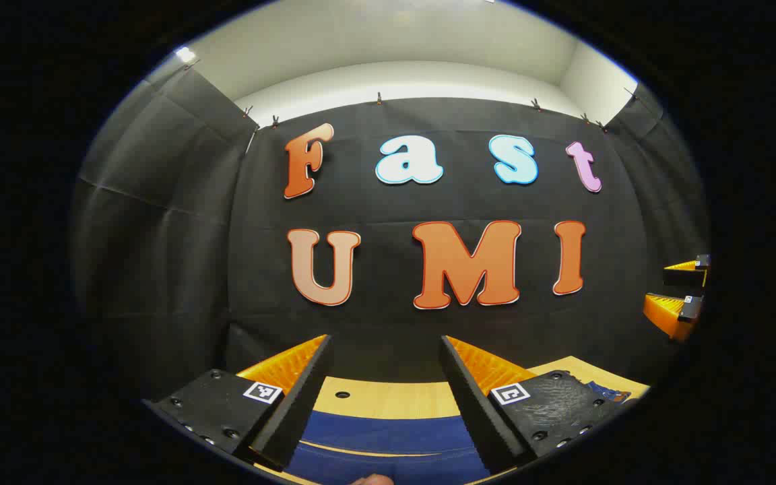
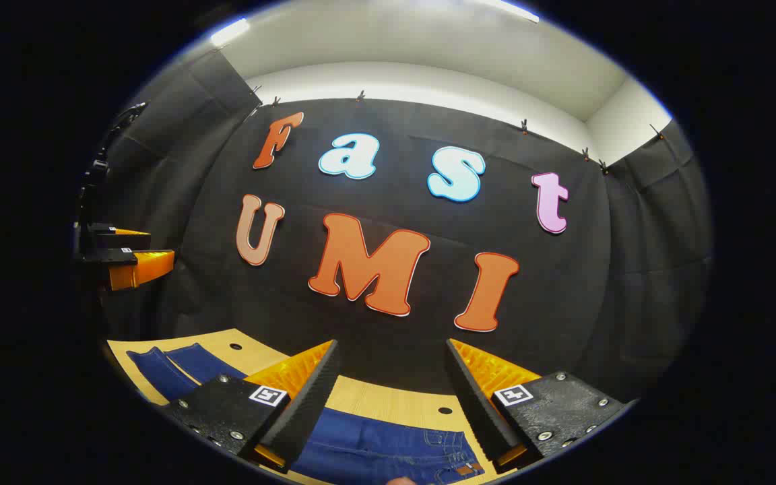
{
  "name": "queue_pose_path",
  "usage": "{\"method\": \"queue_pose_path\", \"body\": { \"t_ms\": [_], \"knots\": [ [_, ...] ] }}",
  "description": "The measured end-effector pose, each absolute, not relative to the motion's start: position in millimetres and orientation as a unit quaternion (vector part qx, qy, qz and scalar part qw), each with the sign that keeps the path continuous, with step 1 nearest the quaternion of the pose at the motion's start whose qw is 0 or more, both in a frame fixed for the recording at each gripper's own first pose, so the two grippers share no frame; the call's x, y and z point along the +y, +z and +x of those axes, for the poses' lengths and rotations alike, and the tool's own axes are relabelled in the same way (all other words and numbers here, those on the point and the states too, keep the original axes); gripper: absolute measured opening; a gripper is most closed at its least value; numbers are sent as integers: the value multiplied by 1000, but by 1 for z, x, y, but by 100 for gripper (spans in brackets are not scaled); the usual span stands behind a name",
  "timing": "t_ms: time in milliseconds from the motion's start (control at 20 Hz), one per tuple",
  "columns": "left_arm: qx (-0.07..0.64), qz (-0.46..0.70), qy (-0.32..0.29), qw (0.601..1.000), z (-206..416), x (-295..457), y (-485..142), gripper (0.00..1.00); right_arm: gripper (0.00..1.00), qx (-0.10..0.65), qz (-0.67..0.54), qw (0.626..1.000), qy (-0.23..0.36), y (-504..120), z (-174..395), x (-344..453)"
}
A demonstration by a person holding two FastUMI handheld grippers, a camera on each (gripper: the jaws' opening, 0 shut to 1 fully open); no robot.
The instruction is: Grasp the waist and the cuffs of the jeans and fold them to make the two legs overlap; first hold the waist and fold one-third of the jeans toward the cuffs, then hold the cuffs and fold the remaining one-third in the same direction to finish folding.
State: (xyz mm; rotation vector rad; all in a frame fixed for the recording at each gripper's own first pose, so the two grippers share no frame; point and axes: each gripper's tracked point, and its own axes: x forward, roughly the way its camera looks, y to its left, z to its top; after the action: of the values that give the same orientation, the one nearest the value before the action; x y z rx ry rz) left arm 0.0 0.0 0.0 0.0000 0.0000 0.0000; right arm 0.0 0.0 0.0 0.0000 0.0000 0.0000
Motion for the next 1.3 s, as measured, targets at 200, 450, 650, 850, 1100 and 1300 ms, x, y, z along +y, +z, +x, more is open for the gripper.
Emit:
{"method": "queue_pose_path", "body": {
  "t_ms": [200, 450, 650, 850, 1100, 1300],
  "knots": [
    [15, 1, 5, 1000, 23, -21, -7, 96, 99, 20, 8, 1000, 15, -19, 22, -2],
    [-18, -17, -40, 999, 78, -38, 30, 96, 96, 49, 12, 999, -1, -19, 56, -3],
    [-33, -50, -54, 997, 112, -32, 57, 99, 96, 31, 28, 999, -18, 8, 82, -4],
    [-34, -70, -64, 995, 130, -21, 61, 94, 99, 11, 42, 999, -28, 26, 91, -3],
    [-48, -62, -72, 994, 133, -21, 56, 94, 99, 8, 16, 998, -57, 13, 93, -3],
    [-56, -12, -52, 997, 126, -10, 37, 94, 96, 38, 26, 997, -62, -18, 91, -8]
  ]
}}
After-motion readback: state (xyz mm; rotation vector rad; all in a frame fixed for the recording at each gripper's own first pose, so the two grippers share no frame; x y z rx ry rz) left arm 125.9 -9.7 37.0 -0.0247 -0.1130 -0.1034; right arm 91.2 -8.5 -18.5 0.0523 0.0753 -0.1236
